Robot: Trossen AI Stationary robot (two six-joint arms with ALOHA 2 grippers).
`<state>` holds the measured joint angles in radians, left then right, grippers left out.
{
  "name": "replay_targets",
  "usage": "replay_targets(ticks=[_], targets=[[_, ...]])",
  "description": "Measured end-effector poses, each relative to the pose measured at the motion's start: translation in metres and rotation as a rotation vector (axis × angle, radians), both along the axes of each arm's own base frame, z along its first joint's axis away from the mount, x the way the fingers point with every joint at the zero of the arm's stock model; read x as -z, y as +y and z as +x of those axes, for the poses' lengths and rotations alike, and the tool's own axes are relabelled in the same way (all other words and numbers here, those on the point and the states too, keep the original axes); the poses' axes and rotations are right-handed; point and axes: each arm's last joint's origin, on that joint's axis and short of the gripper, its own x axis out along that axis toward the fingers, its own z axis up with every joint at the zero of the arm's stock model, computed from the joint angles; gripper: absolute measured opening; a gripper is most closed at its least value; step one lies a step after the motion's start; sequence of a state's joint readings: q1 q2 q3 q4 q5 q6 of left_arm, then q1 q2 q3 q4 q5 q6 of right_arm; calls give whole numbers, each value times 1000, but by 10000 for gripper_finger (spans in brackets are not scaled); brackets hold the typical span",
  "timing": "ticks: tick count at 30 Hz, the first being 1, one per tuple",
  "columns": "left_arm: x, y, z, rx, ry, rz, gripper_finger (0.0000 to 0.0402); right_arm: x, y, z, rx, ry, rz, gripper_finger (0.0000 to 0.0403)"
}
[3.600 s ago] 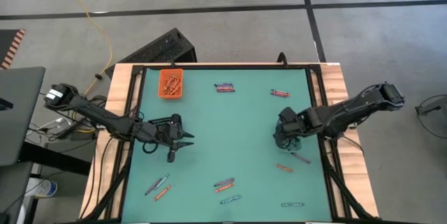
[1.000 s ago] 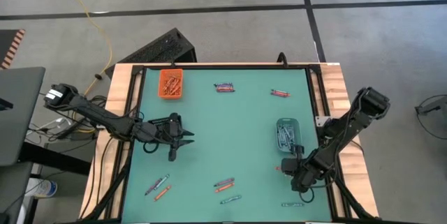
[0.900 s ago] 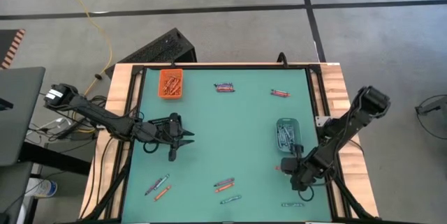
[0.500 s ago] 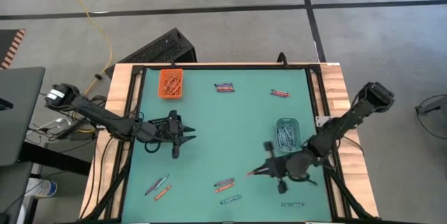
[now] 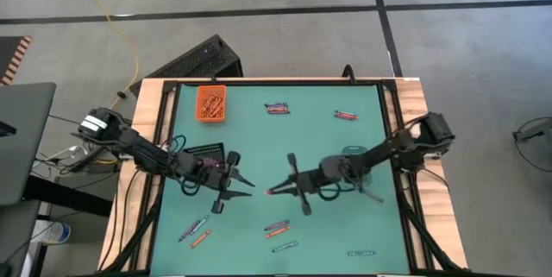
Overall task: Sort crayons
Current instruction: Put the orange crayon into the orange bin
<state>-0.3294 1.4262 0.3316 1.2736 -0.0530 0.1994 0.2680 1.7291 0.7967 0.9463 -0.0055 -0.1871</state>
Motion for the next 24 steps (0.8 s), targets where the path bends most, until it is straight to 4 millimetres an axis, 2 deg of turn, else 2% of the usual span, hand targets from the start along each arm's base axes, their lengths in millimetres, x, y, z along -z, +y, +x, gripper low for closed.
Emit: replay_targets(ticks=[7, 24], targets=[[-4, -3, 11, -30, -19, 54, 110, 5, 5, 25, -19, 16, -10, 2], [0, -4, 12, -11, 26, 73, 110, 5, 5, 28, -17, 52, -47, 2]])
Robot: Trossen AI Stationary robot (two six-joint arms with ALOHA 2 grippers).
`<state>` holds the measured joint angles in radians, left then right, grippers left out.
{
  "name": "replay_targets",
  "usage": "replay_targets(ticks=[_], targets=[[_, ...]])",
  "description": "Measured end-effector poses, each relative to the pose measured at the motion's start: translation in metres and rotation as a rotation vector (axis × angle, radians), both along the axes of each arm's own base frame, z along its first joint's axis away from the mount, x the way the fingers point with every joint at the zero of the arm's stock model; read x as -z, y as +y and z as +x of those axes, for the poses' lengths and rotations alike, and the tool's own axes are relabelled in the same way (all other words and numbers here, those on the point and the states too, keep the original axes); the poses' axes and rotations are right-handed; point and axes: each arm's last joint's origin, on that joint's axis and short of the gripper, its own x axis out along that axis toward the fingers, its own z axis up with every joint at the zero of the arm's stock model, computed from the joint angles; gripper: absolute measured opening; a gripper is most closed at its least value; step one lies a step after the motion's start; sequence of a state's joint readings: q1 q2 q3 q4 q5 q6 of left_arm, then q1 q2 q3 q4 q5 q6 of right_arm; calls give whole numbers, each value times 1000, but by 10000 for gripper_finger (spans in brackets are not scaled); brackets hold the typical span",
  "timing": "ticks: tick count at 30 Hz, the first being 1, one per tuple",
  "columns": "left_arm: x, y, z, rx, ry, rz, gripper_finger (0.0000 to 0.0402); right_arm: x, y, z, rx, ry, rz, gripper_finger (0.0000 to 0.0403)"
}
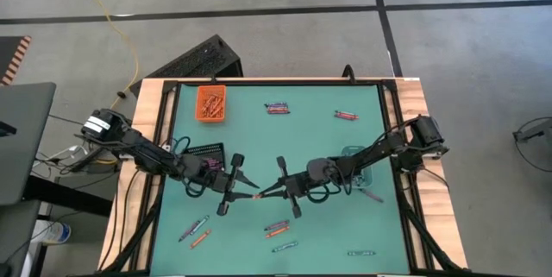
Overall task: Sort crayons
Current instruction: Put the orange crayon into the orange bin
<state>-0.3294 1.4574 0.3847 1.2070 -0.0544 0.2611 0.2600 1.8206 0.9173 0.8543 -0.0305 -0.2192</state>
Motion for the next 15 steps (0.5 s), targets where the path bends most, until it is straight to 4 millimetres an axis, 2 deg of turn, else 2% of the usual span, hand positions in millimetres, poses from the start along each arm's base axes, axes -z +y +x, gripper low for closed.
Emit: replay_targets(ticks=[5, 15], targets=[[-2, -2, -1, 68, -23, 1, 110, 0, -3, 1, 10, -1, 1, 2], [-15, -4, 8, 41, -60, -8, 110, -2, -6, 2, 24, -21, 6, 2]])
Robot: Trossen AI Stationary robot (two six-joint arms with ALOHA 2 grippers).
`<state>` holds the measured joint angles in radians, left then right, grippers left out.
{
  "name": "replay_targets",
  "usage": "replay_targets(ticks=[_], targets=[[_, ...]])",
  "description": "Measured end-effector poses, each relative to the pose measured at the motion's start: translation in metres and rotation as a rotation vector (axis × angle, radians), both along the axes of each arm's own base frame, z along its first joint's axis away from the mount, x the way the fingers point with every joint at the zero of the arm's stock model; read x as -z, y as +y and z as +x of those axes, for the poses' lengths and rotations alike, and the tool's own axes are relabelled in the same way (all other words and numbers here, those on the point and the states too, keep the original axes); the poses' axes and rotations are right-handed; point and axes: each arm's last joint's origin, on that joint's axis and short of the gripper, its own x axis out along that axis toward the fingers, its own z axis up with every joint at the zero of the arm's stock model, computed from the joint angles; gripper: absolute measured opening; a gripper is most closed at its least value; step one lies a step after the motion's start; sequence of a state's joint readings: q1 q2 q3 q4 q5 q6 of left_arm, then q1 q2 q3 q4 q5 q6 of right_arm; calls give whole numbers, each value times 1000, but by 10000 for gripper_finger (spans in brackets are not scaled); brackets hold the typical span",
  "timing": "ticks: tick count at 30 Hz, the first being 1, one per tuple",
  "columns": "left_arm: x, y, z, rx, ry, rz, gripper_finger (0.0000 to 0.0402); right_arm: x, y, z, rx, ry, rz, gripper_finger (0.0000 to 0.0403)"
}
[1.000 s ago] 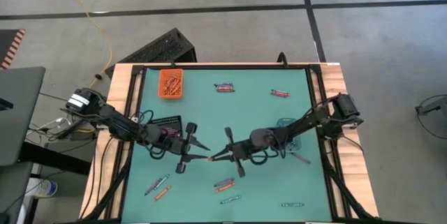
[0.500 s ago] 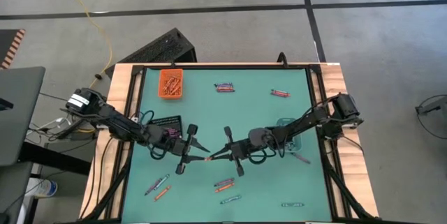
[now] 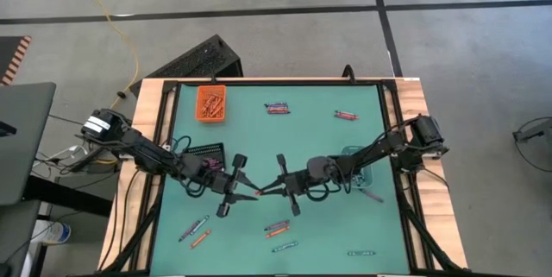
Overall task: Sort crayons
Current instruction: Put the orange crayon into the orange bin
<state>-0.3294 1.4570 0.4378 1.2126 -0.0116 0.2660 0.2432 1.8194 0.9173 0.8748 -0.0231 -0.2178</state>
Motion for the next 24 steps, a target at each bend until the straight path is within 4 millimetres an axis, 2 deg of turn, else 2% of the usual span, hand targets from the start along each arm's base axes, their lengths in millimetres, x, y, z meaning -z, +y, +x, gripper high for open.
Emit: replay_targets(ticks=[15, 18, 24], targets=[[0, -1, 7, -39, 63, 21, 104, -2, -2, 0, 10, -15, 12, 2], [0, -1, 7, -47, 67, 20, 83, -2, -2, 0, 10, -15, 12, 2], [1, -1, 8, -51, 75, 34, 13, -1, -2, 0, 10, -8, 13, 10]])
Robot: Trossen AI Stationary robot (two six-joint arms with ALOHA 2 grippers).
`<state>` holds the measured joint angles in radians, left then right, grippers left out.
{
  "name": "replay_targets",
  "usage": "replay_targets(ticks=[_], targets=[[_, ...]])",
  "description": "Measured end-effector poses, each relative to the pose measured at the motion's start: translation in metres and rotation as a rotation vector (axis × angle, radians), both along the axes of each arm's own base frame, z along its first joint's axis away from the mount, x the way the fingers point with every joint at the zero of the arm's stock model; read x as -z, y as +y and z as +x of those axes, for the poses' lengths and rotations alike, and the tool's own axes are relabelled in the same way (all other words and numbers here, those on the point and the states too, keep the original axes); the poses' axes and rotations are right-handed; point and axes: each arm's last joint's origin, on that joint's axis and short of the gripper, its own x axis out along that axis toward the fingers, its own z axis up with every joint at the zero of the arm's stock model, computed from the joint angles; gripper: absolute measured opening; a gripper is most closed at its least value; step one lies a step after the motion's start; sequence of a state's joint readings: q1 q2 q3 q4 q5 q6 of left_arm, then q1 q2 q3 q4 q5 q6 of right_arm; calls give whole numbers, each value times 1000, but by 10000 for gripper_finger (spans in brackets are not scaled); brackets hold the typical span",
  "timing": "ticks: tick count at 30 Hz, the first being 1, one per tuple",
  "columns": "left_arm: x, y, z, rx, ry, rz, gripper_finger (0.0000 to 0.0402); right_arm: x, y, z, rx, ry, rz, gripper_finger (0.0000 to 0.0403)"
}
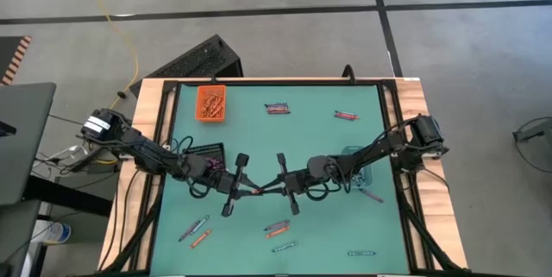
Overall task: Sort crayons
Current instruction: Put the orange crayon into the orange bin
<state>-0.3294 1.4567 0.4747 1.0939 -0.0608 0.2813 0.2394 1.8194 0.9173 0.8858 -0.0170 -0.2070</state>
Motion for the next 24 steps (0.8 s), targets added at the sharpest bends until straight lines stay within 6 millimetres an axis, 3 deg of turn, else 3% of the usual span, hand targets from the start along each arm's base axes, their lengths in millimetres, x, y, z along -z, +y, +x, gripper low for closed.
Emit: replay_targets(ticks=[8, 15, 19, 24], targets=[[2, 1, 0, -20, 21, -4, 18, 1, 0, 0, 0, 9, -5, 64], [-14, 15, -15, -252, 122, -52, 18, -12, -7, -18, 78, 222, -67, 88], [-23, 49, -35, -597, 245, -26, 18, -19, -10, -29, 104, 326, -30, 86], [-25, 119, -61, -1009, 361, -103, 11, -25, -10, -30, 106, 298, -11, 86]])
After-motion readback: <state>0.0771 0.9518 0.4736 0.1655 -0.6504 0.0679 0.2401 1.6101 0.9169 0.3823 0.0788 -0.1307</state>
